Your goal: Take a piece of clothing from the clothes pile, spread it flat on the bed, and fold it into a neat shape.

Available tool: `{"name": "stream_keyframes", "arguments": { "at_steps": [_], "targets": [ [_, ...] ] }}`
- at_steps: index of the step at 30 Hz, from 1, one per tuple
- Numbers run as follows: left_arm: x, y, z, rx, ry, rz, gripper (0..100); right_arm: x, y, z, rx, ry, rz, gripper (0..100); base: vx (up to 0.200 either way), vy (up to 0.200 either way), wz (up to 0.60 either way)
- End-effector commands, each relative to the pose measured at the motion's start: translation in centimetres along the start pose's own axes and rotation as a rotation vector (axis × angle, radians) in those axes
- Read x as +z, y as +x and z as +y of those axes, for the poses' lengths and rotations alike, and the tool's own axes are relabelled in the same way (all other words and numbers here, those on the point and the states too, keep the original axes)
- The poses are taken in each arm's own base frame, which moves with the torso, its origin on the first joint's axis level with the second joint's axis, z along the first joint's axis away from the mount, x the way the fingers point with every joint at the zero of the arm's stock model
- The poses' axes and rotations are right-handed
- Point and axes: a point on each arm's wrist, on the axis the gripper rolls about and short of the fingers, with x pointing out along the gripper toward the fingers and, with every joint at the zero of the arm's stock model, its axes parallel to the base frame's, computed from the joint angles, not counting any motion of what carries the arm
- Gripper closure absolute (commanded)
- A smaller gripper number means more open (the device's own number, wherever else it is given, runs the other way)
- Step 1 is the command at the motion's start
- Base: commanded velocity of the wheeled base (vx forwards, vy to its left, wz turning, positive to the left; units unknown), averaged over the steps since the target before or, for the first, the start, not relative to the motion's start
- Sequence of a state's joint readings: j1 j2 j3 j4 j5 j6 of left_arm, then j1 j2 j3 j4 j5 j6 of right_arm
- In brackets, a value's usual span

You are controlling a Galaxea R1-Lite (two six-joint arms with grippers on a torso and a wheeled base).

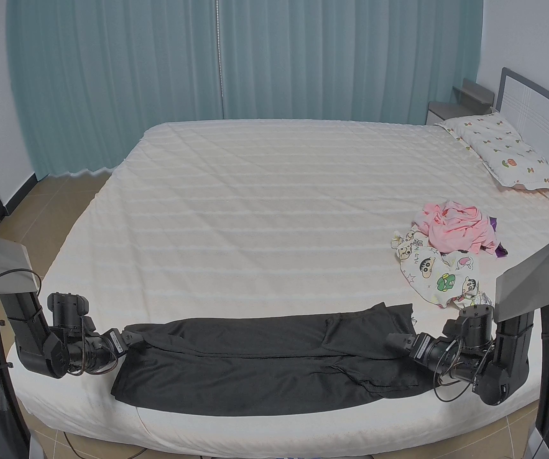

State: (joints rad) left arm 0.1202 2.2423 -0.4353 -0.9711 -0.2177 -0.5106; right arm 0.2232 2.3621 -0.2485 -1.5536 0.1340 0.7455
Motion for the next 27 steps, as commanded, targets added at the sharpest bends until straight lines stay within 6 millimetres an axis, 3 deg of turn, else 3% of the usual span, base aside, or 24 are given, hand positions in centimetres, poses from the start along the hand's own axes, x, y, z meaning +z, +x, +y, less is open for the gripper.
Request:
{"name": "stream_keyframes", "arguments": {
  "at_steps": [1, 6, 10, 23, 24, 27],
  "targets": [
    [0.5, -2.2, 0.1, -0.028, -0.03, -0.028, 0, 1.5, -2.5, 0.3, 0.012, 0.098, -0.061, 0, 0.0, 0.0, 0.0],
    [-1.0, -4.2, 0.4, -0.093, -0.058, 0.046, 0, 1.1, -2.8, -0.1, -0.008, 0.252, -0.043, 0, 0.0, 0.0, 0.0],
    [-2.2, -4.9, 0.8, -0.085, -0.039, 0.086, 0, 0.9, -2.8, -0.3, -0.011, 0.273, -0.025, 0, 0.0, 0.0, 0.0],
    [-3.6, -3.1, 1.1, -0.058, 0.081, 0.158, 0, 0.1, -3.7, -0.6, -0.018, 0.278, 0.031, 0, 0.0, 0.0, 0.0],
    [-3.5, -3.0, 1.1, -0.056, 0.083, 0.152, 100, 0.1, -3.7, -0.6, -0.018, 0.279, 0.033, 0, 0.0, 0.0, 0.0],
    [-3.9, -2.7, 1.3, -0.039, 0.082, 0.16, 100, 0.2, -3.8, -0.7, -0.019, 0.282, 0.031, 0, 0.0, 0.0, 0.0]
  ]
}}
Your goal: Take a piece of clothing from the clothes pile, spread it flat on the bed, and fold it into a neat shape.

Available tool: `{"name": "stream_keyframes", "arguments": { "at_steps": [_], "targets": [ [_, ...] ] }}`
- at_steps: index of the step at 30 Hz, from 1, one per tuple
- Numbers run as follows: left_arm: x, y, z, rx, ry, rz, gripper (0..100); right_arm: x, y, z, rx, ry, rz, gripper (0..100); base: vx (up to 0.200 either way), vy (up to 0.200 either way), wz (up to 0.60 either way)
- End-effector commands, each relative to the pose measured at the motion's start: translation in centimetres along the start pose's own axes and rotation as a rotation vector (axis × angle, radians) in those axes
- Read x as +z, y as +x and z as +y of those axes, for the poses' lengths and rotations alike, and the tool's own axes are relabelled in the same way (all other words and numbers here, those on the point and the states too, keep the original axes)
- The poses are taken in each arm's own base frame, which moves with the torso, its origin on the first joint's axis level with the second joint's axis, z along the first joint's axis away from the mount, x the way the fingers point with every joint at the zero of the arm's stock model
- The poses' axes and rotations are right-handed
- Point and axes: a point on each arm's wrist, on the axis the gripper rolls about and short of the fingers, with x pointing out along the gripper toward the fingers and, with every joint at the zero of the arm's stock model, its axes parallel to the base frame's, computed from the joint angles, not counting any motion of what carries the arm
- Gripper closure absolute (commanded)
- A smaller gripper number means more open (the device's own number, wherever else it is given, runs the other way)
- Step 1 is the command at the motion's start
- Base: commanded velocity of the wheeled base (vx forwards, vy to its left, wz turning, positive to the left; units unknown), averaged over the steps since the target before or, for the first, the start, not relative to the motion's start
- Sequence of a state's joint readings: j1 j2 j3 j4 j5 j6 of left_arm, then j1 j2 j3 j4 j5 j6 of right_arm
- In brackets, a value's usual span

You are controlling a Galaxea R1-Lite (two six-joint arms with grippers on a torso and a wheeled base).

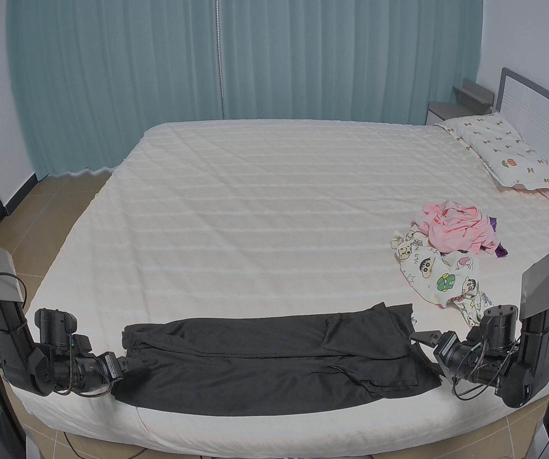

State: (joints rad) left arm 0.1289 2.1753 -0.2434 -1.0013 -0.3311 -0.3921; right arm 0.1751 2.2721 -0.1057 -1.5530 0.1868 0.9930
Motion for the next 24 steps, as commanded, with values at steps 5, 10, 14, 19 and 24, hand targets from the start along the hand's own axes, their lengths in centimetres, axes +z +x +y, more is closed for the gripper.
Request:
{"name": "stream_keyframes", "arguments": {
  "at_steps": [5, 10, 14, 19, 24],
  "targets": [
    [-1.1, 0.3, 0.8, 0.082, 0.017, 0.036, 100, 0.1, -0.1, 0.0, 0.006, 0.001, -0.007, 0, 0.0, 0.0, 0.0],
    [-1.4, 0.0, 1.1, 0.173, 0.004, 0.015, 100, 0.0, -0.1, 0.0, 0.007, 0.001, -0.004, 0, 0.0, 0.0, 0.0],
    [-1.8, -0.3, 1.1, 0.181, 0.001, 0.025, 100, 0.0, -0.2, -0.1, 0.004, 0.001, -0.002, 0, 0.0, 0.0, 0.0],
    [-2.0, -0.4, 1.2, 0.186, -0.001, 0.029, 100, -0.1, -0.2, -0.1, 0.002, 0.001, 0.001, 0, 0.0, 0.0, 0.0],
    [-1.5, -0.3, 1.5, 0.19, -0.018, 0.014, 0, -0.1, -0.3, -0.1, 0.003, 0.003, -0.001, 0, 0.0, 0.0, 0.0]
  ]
}}
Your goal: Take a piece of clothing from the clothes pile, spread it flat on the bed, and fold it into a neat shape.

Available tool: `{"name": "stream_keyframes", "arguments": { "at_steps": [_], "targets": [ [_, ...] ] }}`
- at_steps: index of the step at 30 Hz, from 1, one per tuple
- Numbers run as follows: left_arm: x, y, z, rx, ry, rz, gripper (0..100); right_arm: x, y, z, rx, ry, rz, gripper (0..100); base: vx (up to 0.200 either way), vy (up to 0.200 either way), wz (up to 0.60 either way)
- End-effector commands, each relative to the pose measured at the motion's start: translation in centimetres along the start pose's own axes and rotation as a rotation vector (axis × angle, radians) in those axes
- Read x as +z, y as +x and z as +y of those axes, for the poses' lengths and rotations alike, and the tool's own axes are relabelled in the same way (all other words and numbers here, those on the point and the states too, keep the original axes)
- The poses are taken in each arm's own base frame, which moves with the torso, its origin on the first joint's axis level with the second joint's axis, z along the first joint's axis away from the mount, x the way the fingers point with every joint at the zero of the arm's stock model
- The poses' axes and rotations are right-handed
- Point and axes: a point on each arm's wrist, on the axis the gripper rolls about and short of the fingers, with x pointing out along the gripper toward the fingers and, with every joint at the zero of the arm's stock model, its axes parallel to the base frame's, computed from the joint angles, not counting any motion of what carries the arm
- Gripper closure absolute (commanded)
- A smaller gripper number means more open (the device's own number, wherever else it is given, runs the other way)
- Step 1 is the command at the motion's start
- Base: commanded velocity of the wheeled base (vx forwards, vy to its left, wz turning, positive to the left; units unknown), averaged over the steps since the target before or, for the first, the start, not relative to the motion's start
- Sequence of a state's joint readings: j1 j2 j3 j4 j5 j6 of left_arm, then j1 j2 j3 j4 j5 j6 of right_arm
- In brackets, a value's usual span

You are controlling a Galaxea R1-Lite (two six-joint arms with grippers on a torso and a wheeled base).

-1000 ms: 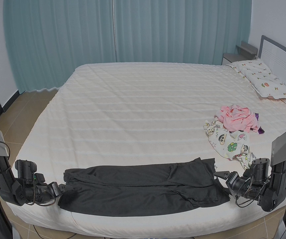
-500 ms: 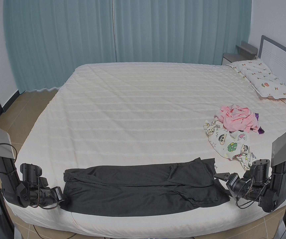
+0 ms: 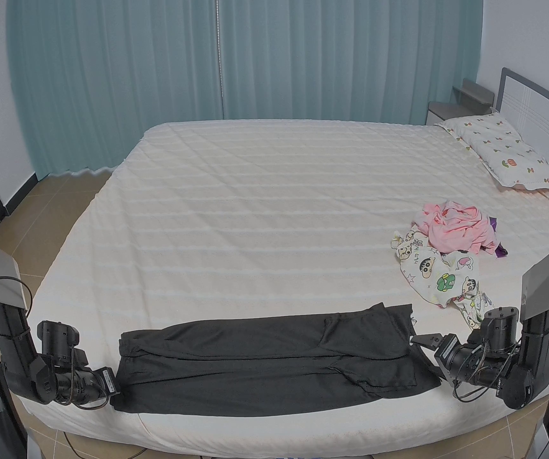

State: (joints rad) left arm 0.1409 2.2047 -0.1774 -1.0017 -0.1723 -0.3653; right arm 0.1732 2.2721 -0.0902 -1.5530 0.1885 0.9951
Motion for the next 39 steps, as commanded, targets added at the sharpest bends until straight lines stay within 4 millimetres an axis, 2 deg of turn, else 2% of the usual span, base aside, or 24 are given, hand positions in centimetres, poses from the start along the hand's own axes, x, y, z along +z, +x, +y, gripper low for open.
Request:
{"name": "stream_keyframes", "arguments": {
  "at_steps": [1, 5, 12, 28, 39],
  "targets": [
    [0.3, 0.2, 0.2, 0.003, -0.014, -0.009, 0, 0.1, 0.0, 0.2, 0.015, -0.003, -0.01, 0, 0.0, 0.0, 0.0],
    [1.1, -0.2, 0.5, -0.016, -0.043, -0.042, 0, 0.0, 0.0, 0.2, 0.014, -0.006, -0.006, 0, 0.0, 0.0, 0.0],
    [2.3, -1.3, -0.3, -0.13, -0.102, -0.083, 0, 0.0, 0.0, 0.2, 0.014, -0.006, -0.006, 0, 0.0, 0.0, 0.0],
    [3.4, -0.8, -0.6, -0.152, -0.144, -0.112, 0, 0.0, 0.0, 0.1, 0.01, -0.005, -0.005, 0, -0.038, 0.0, 0.0],
    [6.3, -0.8, -1.7, -0.201, -0.217, -0.21, 0, 0.0, 0.1, 0.1, 0.009, -0.005, -0.005, 0, 0.0, 0.0, 0.0]
  ]
}}
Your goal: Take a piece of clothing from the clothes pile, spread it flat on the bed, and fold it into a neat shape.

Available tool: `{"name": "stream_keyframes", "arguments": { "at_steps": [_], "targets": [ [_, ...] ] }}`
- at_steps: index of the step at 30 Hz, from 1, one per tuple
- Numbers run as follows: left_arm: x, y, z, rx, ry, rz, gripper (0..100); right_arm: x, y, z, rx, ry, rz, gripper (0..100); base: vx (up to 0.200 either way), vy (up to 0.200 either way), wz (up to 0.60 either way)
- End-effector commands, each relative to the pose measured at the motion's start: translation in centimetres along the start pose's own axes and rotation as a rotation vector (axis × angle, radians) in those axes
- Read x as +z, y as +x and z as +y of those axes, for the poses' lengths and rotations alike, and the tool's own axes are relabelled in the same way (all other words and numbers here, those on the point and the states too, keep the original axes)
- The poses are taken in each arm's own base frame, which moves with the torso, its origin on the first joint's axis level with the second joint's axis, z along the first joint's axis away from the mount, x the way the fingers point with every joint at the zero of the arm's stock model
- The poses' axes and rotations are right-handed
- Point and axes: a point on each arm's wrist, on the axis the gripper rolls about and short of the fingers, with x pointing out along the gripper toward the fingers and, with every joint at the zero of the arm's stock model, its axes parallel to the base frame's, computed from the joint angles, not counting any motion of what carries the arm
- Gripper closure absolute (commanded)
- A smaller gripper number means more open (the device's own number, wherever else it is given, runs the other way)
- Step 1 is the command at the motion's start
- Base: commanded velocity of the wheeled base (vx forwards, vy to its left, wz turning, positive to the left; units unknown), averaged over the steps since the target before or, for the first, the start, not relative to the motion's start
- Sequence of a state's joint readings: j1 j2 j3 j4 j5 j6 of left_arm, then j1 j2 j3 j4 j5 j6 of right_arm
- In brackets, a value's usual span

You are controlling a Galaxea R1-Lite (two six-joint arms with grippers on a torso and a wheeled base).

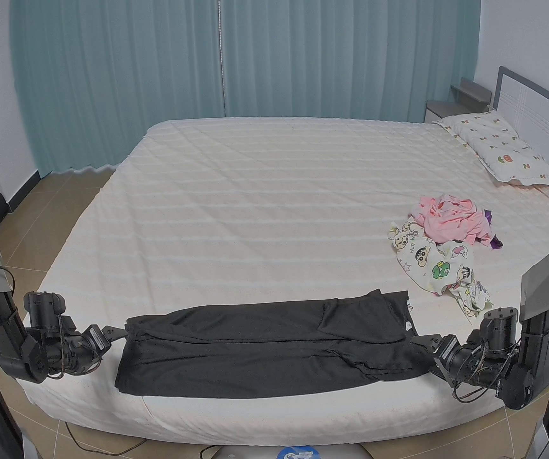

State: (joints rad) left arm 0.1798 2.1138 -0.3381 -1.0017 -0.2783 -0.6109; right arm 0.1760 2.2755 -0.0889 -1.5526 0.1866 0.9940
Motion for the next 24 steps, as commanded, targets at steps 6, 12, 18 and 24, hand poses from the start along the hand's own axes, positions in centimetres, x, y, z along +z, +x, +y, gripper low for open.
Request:
{"name": "stream_keyframes", "arguments": {
  "at_steps": [6, 12, 18, 24],
  "targets": [
    [1.2, 0.6, -0.7, -0.026, -0.002, -0.04, 0, 0.1, 0.0, 0.1, 0.011, -0.003, -0.012, 0, 0.067, 0.0, 0.0],
    [2.0, 0.9, -1.3, -0.045, 0.006, -0.066, 0, 0.1, 0.1, 0.1, 0.008, -0.004, -0.013, 0, 0.133, 0.0, 0.0],
    [2.8, 3.1, -2.1, -0.057, 0.032, -0.042, 0, 0.0, 0.1, 0.1, 0.007, -0.003, -0.013, 0, 0.0, 0.0, 0.0],
    [2.2, 5.2, -1.9, -0.012, 0.13, 0.068, 0, 0.0, 0.0, 0.0, 0.005, -0.002, -0.013, 0, 0.0, 0.0, 0.0]
  ]
}}
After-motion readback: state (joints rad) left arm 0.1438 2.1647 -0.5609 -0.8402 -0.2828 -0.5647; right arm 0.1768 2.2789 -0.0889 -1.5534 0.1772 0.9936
